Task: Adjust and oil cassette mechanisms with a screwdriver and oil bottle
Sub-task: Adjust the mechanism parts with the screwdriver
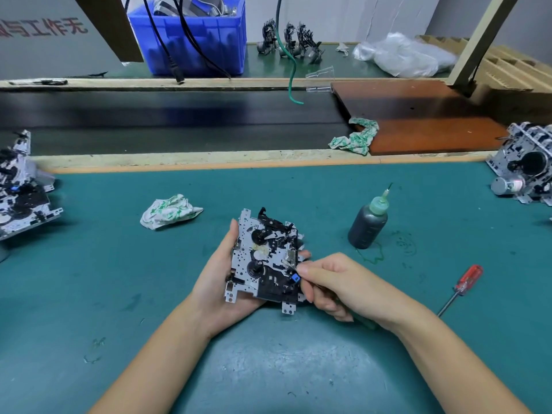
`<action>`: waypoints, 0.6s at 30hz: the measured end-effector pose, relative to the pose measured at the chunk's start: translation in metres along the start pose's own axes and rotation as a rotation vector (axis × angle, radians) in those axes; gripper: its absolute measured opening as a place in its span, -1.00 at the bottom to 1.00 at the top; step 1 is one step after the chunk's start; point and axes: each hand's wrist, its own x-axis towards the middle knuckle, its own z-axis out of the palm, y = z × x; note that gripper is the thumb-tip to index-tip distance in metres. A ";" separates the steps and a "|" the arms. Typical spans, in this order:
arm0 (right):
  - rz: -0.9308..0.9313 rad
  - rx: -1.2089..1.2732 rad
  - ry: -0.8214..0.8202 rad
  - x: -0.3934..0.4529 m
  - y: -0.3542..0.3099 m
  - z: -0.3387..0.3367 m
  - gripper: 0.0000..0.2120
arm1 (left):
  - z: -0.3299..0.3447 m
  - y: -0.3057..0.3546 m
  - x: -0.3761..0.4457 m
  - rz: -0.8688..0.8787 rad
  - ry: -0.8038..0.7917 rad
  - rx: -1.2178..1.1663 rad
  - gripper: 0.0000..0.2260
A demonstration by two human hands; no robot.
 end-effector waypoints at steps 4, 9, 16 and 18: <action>0.016 -0.034 0.024 0.000 -0.001 0.001 -0.57 | 0.003 0.001 0.000 0.010 0.034 0.015 -0.33; -0.021 -0.254 0.129 -0.001 0.000 0.003 -0.51 | 0.003 0.001 0.001 0.011 0.089 0.038 -0.35; 0.063 -0.357 0.072 0.003 -0.002 -0.002 -0.46 | 0.006 0.000 0.001 0.018 0.107 0.061 -0.36; 0.063 -0.241 0.007 0.004 -0.002 -0.005 -0.46 | 0.005 0.000 0.001 0.015 0.109 0.066 -0.36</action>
